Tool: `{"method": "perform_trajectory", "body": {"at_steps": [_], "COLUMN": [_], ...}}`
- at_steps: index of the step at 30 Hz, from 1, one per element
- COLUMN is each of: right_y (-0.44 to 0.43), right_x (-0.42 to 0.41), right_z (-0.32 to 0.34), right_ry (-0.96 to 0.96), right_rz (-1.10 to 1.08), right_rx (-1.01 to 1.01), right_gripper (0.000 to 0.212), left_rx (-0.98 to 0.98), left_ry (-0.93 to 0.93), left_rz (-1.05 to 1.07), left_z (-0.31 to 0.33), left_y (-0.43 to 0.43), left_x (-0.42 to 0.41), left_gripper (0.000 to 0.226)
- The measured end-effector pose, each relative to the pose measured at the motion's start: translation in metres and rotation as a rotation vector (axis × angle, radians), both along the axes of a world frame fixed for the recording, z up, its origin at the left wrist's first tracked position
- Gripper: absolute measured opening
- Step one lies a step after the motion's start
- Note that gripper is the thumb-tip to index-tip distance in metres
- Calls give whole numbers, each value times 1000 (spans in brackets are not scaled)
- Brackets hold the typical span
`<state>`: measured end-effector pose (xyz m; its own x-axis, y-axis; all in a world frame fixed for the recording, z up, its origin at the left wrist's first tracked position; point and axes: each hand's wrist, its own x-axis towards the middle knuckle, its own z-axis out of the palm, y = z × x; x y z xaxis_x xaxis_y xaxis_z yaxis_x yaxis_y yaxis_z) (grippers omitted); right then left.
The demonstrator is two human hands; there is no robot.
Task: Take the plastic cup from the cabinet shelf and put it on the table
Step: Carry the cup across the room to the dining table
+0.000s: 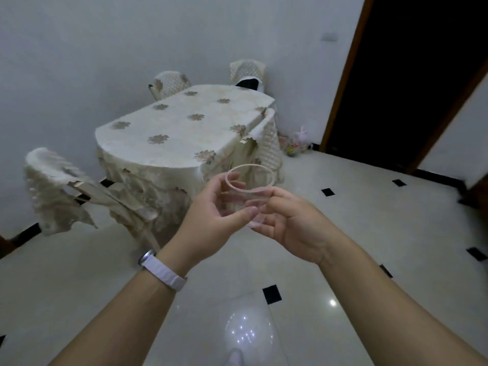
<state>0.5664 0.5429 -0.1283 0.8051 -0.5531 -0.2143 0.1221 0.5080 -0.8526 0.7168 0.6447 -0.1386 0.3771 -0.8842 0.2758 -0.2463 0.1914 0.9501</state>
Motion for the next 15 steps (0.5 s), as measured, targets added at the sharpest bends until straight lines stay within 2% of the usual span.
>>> {"method": "perform_trajectory", "body": {"at_steps": [11,15], "right_y": [-115,-148], "right_x": [27,15], "right_z": [17,20], "right_ry": [52,75], "right_rz": [-269,-361], "right_rx": [-36,-48], "right_gripper": [32,36], "left_rx": [-15,-3], "left_ry": [-6,-8], "left_rz": [-240,-333], "left_z": [10,11], "left_y": [-167,-216], "left_x": [45,41], "left_gripper": [60,59]}}
